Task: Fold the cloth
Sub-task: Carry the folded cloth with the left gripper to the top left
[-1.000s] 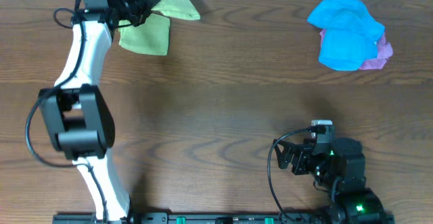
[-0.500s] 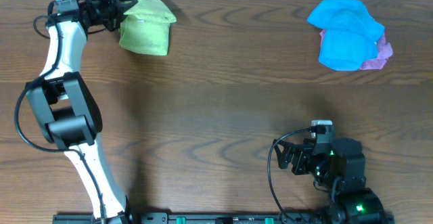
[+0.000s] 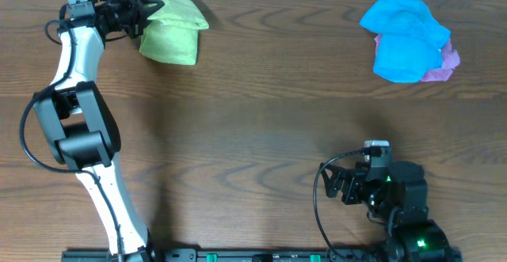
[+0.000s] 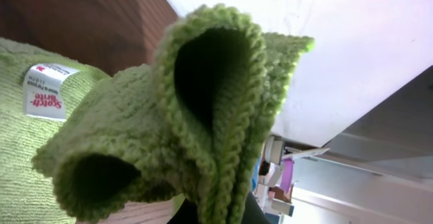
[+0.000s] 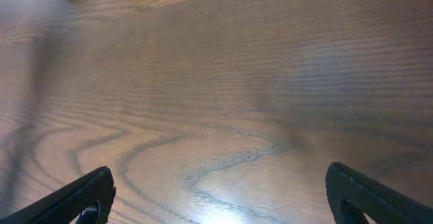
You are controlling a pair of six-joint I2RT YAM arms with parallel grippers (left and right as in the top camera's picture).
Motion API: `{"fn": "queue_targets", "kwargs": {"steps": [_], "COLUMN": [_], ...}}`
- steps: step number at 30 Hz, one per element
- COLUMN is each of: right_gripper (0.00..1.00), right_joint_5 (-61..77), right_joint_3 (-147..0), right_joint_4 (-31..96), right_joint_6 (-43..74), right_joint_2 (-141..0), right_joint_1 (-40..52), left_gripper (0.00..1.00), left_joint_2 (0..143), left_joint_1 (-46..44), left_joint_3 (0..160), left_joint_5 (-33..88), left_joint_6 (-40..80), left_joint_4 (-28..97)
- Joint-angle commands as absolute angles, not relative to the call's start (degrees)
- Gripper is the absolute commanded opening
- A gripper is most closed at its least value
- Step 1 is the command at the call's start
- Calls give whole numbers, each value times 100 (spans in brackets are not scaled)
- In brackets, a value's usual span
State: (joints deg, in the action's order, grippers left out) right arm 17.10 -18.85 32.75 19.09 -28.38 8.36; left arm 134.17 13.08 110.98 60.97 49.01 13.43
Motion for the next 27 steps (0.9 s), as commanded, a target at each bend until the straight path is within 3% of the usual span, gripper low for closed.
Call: {"fn": "queue_targets", "kwargs": {"steps": [1,27], "right_gripper": [99,99], "right_joint_5": [1737,1737], "right_joint_3": [-1857,-1857], "right_joint_4": [3280,3280], "right_joint_6": [1988,1988], "right_joint_2": [-2808,-2808], "right_joint_1": [790,790], "left_gripper": [5,5], "left_joint_2": [13485,14202], "left_joint_1": [1317,1533], "left_joint_3": [11257,11257], "left_joint_5": [5942,5940], "left_joint_6": [4746,4193], "left_joint_4": [1304,1219]}}
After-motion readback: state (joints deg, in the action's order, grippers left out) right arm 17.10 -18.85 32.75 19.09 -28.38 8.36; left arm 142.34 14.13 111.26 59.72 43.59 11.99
